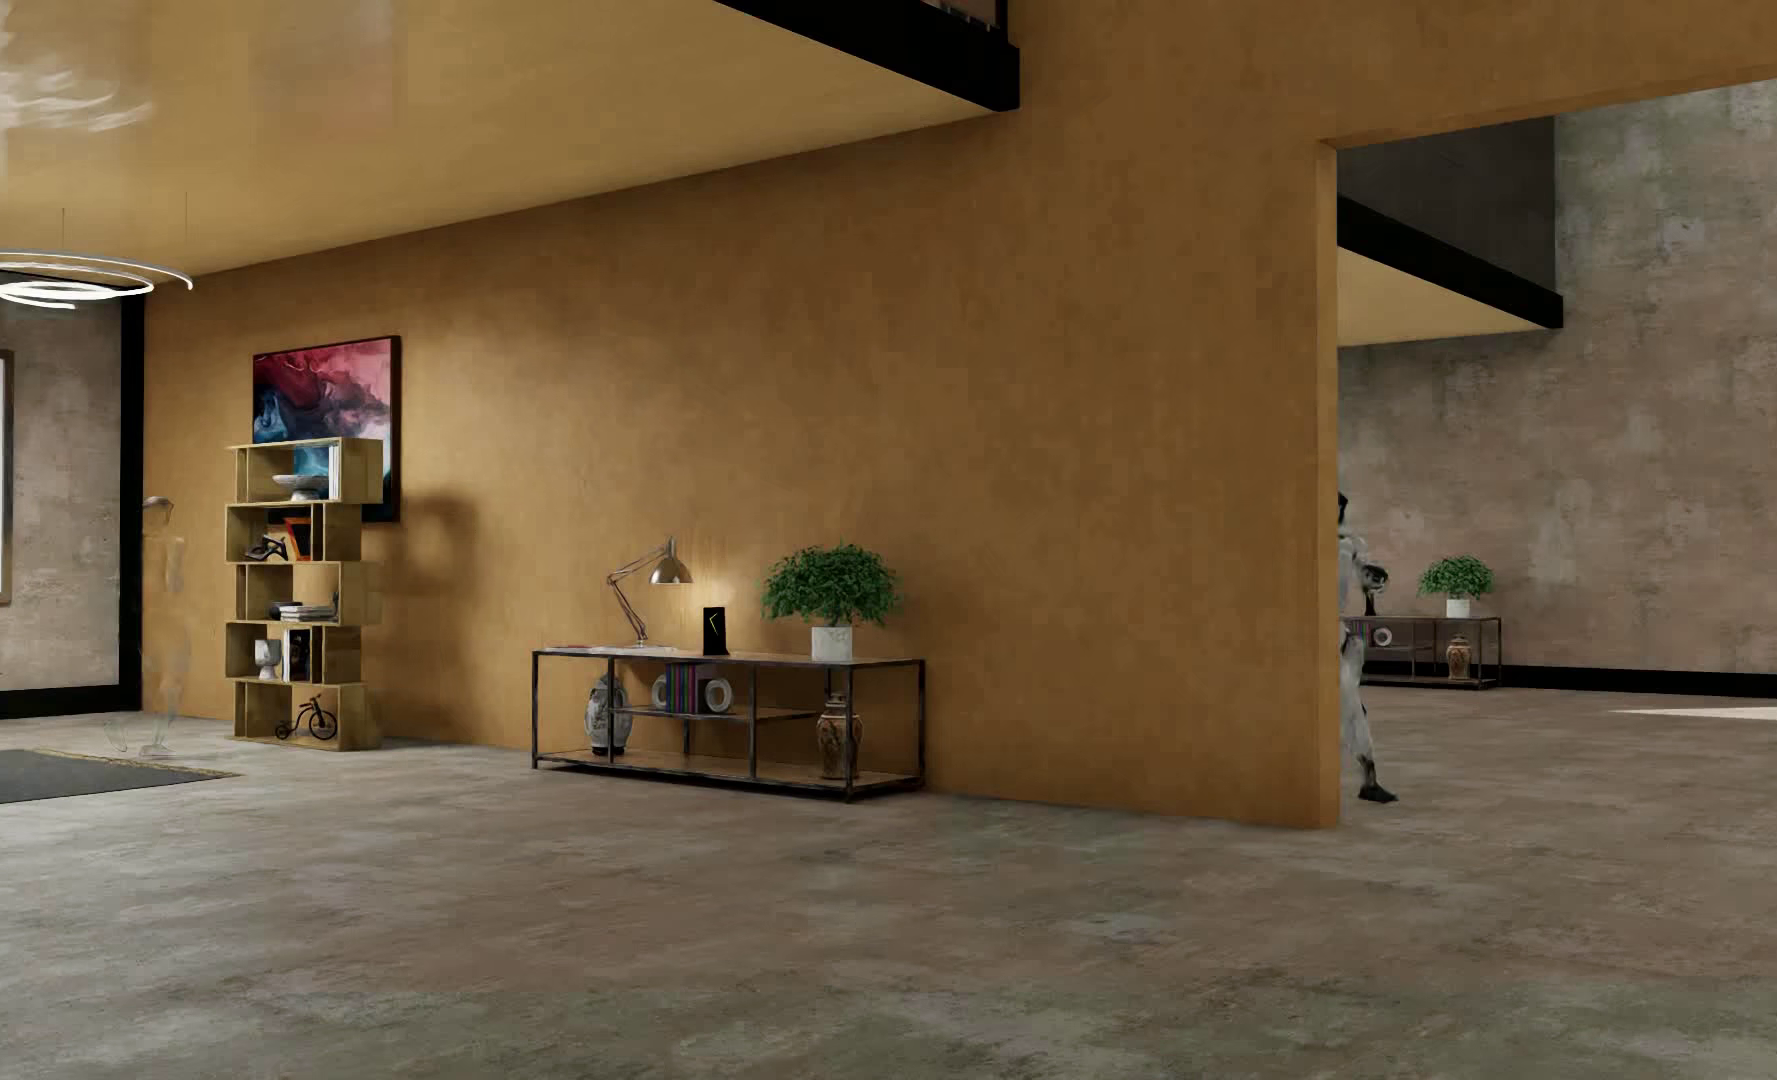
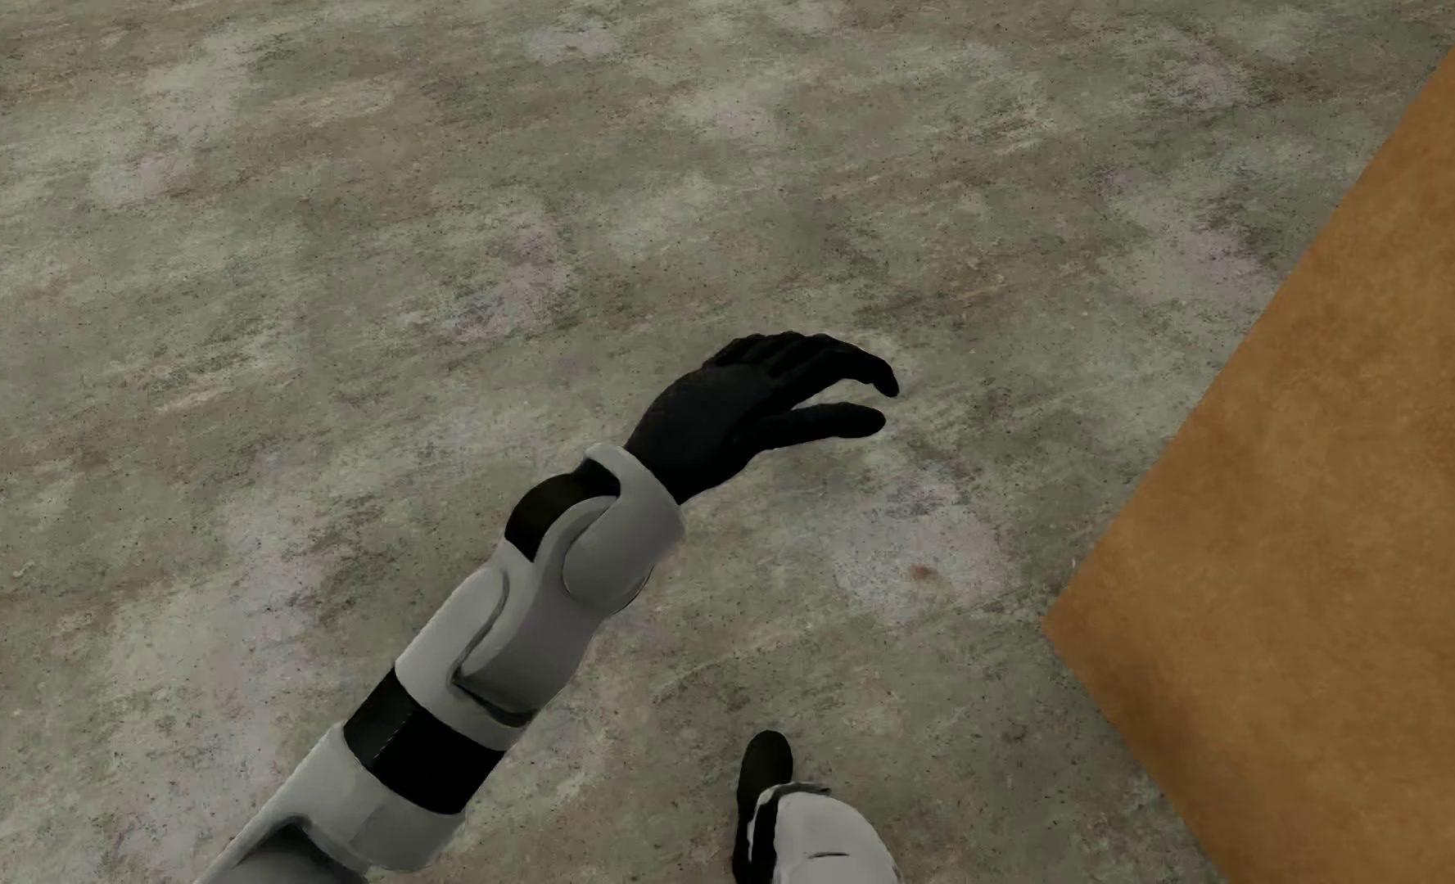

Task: Move towards the shelves

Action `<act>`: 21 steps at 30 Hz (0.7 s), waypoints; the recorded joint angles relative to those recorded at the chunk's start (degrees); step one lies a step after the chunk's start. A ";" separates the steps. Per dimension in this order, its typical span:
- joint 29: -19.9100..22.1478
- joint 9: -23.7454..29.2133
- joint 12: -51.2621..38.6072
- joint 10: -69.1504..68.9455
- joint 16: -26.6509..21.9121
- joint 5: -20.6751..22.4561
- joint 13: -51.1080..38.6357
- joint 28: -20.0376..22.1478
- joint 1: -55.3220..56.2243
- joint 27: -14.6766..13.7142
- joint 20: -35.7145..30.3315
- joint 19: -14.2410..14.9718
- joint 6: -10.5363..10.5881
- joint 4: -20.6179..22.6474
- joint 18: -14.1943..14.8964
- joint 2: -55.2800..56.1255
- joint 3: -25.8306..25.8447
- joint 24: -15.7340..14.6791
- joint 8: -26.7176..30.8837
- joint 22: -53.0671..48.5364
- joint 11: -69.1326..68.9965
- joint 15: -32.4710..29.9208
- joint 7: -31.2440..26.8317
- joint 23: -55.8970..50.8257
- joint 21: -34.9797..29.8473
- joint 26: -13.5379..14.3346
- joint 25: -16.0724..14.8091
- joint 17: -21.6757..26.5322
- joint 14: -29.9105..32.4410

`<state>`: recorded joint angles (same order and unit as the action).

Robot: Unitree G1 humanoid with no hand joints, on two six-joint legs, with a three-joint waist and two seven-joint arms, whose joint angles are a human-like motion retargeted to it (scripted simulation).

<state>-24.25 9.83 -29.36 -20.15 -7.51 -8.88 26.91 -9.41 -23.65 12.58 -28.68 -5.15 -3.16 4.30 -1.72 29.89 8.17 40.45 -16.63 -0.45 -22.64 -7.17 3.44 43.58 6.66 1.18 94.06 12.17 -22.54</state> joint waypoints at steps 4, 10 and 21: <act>5.97 0.53 17.54 -39.18 -2.67 6.84 -7.50 3.12 12.69 -1.26 3.76 -5.09 4.73 -11.39 1.92 -5.95 0.01 8.38 -1.95 5.20 -10.68 8.23 5.33 -0.54 7.64 -8.53 -2.70 -8.42 26.06; 15.93 -0.86 38.65 -58.23 1.82 18.49 -27.17 3.72 45.97 -4.68 28.34 -4.12 8.21 -19.83 -1.90 -29.21 -6.89 10.46 6.52 47.87 1.66 16.42 2.31 -2.47 -8.95 -28.94 -5.50 -11.22 19.51; 22.71 -3.45 66.59 -7.17 0.74 16.65 -31.10 1.43 51.55 -4.11 34.38 -0.52 6.75 -5.45 -5.81 -52.84 -11.50 13.33 9.87 43.87 -1.34 12.51 8.02 -18.94 -17.96 -18.54 -31.19 -5.96 25.79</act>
<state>-1.54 6.38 37.23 -27.33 -6.77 7.77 -4.19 -7.98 27.90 8.46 5.70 -5.67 3.59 -1.15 -7.52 -22.95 -3.33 53.78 -6.76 43.41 -23.97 5.35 11.46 24.64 -11.30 -17.36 62.86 6.21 3.25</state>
